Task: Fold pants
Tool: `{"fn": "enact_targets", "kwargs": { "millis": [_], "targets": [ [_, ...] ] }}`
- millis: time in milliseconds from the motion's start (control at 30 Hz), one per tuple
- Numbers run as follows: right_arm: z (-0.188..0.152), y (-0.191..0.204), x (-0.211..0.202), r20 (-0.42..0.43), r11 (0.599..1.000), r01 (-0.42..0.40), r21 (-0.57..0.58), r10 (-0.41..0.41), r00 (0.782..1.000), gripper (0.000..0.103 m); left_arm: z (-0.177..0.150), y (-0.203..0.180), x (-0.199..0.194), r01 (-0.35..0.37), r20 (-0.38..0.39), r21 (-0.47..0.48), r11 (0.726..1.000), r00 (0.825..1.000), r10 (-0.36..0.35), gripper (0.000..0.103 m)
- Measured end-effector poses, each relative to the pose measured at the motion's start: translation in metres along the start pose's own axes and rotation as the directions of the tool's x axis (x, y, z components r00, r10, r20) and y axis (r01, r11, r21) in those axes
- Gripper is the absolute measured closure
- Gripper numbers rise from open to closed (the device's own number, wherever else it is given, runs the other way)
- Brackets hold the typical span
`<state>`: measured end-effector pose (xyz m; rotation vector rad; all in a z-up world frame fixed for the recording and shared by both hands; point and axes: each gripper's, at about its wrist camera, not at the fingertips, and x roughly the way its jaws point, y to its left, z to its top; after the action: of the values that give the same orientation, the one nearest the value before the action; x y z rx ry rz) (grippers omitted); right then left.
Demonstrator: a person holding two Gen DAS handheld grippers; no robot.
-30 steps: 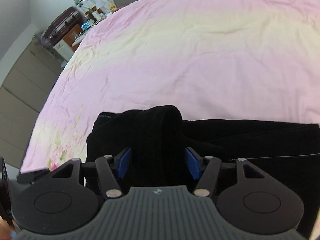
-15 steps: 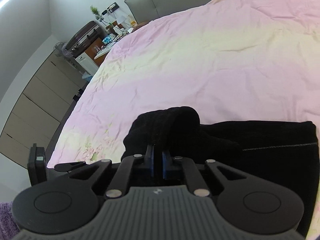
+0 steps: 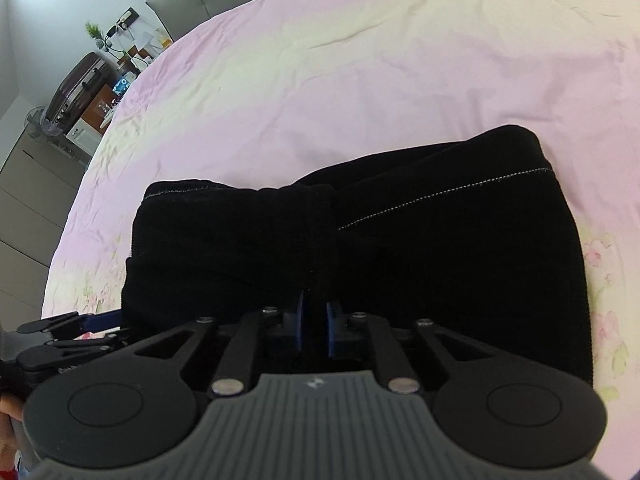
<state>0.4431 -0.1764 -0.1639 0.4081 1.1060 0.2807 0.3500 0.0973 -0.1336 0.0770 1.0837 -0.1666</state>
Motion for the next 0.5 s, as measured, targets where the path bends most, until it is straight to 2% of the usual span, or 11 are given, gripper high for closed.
{"fn": "enact_targets", "kwargs": {
  "millis": [67,133,233,300,400,500],
  "targets": [
    [0.003,0.0,0.003,-0.002,0.999,0.047,-0.011,-0.047,0.999,0.053,0.0,0.002,0.001,0.0,-0.004,-0.014,1.0,1.0,0.0,0.039],
    [0.004,-0.009,0.005,-0.016,0.999,0.044,0.002,-0.044,0.999,0.042,0.001,0.003,0.0,0.01,-0.005,-0.016,1.0,1.0,-0.01,0.039],
    [0.005,-0.035,0.012,-0.058,0.994,-0.025,0.111,0.031,0.998,0.032,0.002,0.005,0.002,0.014,-0.009,-0.01,1.0,1.0,-0.014,0.039],
    [0.002,-0.05,0.018,-0.064,0.978,-0.077,0.196,0.091,0.994,0.028,0.001,0.001,0.003,0.01,-0.011,-0.007,1.0,1.0,-0.01,0.039],
    [-0.003,-0.061,0.024,-0.064,0.959,-0.141,0.246,0.161,0.985,0.028,0.001,0.0,0.0,0.01,-0.01,-0.005,1.0,1.0,-0.01,0.039],
    [-0.009,-0.07,0.029,-0.07,0.918,-0.221,0.329,0.257,0.964,0.043,0.001,0.001,0.001,0.009,-0.013,-0.012,1.0,1.0,-0.009,0.039]
  ]
}}
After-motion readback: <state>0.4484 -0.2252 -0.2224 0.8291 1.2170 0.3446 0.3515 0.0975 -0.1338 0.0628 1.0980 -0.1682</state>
